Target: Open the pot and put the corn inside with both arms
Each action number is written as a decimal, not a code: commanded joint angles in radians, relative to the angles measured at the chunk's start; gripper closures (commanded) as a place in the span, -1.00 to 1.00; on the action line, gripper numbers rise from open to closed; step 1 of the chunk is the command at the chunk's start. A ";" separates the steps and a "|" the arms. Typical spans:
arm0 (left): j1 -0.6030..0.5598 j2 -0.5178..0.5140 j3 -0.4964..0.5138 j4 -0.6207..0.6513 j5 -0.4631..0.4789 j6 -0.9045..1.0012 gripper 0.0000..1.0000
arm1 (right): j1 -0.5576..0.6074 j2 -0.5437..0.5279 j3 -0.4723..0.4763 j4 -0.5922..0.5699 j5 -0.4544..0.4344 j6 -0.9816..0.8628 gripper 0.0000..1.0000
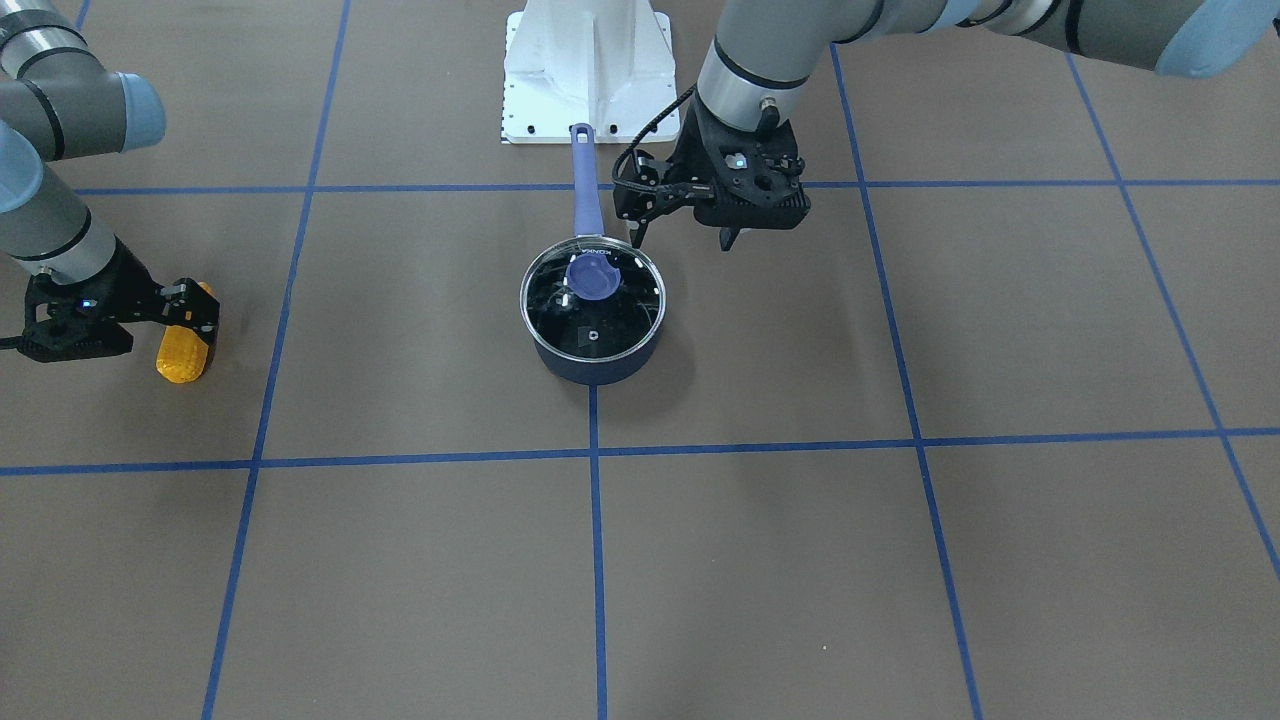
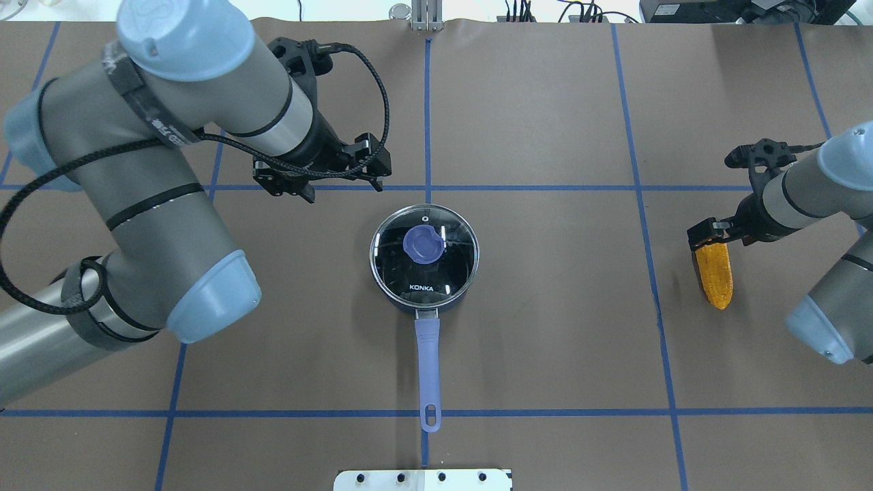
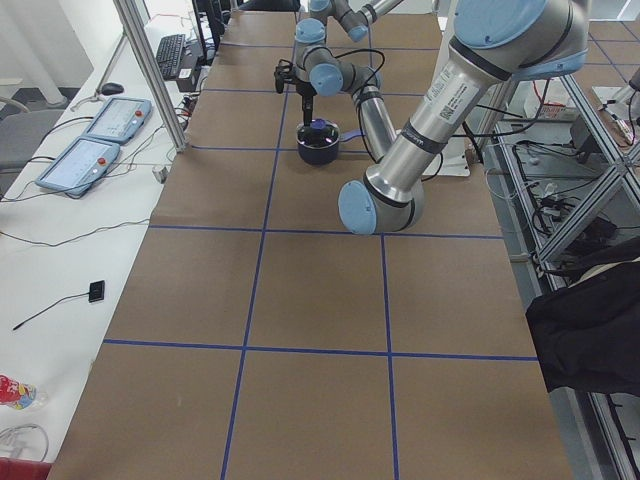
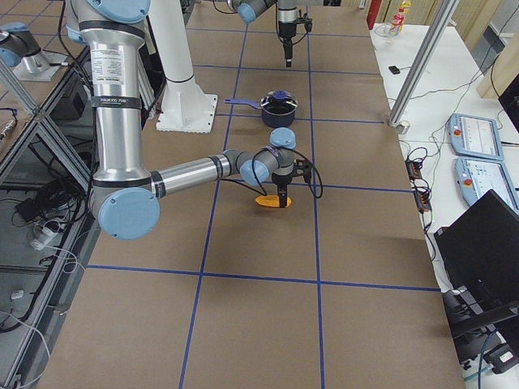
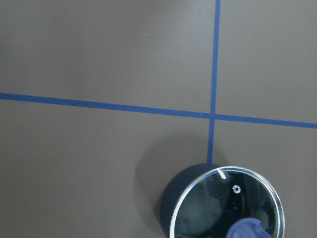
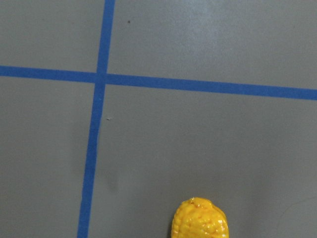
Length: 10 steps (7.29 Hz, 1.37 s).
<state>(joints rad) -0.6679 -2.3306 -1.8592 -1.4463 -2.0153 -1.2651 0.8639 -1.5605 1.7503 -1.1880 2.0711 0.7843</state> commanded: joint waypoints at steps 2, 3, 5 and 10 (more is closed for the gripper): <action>0.111 -0.119 0.127 0.024 0.122 -0.049 -0.96 | -0.014 -0.026 0.003 0.008 -0.005 -0.002 -1.00; 0.117 -0.125 0.150 0.024 0.128 -0.050 -0.96 | -0.016 -0.024 0.008 0.008 0.000 0.001 -0.99; 0.117 -0.145 0.201 0.020 0.130 -0.042 -0.96 | -0.022 -0.023 0.012 0.008 0.003 0.004 -0.77; 0.119 -0.187 0.287 0.012 0.158 -0.033 -0.96 | -0.040 -0.009 0.001 0.007 0.006 0.006 -0.27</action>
<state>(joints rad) -0.5492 -2.5096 -1.5900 -1.4323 -1.8583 -1.3008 0.8251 -1.5747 1.7519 -1.1799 2.0726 0.7900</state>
